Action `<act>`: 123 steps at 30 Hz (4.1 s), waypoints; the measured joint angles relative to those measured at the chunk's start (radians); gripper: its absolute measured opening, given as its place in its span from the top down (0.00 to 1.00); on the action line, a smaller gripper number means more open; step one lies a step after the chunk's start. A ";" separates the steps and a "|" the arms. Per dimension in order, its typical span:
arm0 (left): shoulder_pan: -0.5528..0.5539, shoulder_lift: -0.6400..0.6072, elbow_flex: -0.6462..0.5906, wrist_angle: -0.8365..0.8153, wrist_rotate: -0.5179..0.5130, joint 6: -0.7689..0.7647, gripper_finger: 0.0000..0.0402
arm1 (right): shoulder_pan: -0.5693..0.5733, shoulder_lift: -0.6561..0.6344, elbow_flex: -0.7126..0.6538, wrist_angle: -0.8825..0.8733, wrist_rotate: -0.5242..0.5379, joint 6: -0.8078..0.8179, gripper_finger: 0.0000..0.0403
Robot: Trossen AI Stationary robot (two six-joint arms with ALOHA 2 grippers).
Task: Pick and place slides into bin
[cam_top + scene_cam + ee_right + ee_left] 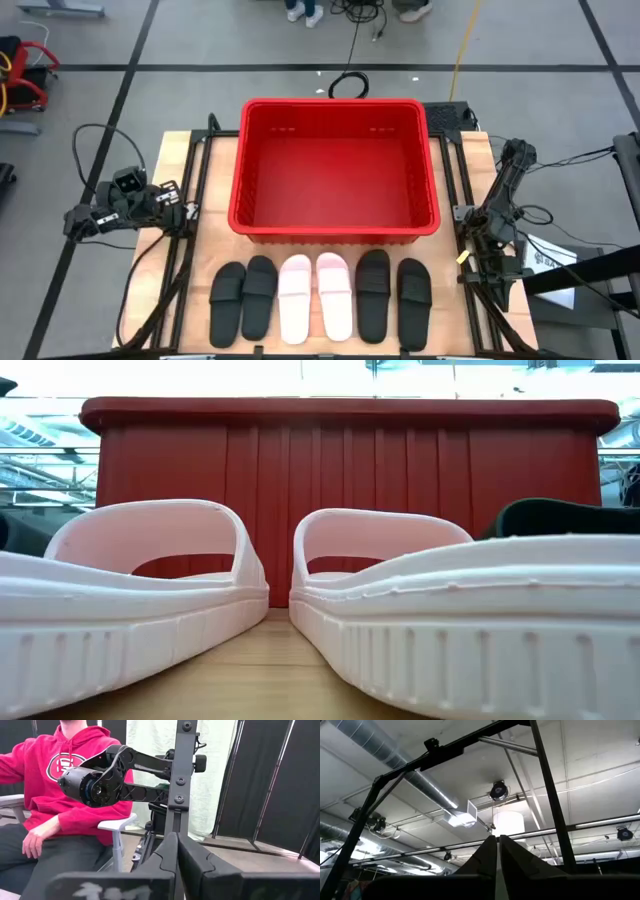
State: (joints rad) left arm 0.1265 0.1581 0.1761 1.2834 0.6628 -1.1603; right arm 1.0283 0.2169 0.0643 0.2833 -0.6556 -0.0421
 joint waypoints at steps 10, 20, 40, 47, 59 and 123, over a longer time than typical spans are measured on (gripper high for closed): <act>0.000 0.000 0.000 0.000 0.000 0.000 0.94 | 0.000 0.000 0.000 0.000 0.000 0.000 0.99; 0.000 0.000 0.000 0.000 0.000 0.000 0.94 | 0.000 0.000 0.000 0.000 0.000 0.000 0.99; 0.000 0.000 0.000 0.000 0.000 0.000 0.94 | 0.000 0.000 0.000 0.000 0.000 0.000 0.99; 0.000 0.000 0.000 0.000 0.000 0.000 0.94 | 0.000 0.000 0.000 0.000 0.000 0.000 0.99; 0.000 0.000 0.000 0.000 0.000 0.000 0.94 | 0.000 0.000 0.000 0.000 0.000 0.000 0.99; 0.000 0.000 0.000 0.000 0.000 0.000 0.94 | 0.000 0.001 0.000 0.102 0.000 -0.523 0.99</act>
State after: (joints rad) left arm 0.1265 0.1580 0.1762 1.2831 0.6628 -1.1603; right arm 1.0283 0.2179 0.0647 0.3852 -0.6552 -0.5650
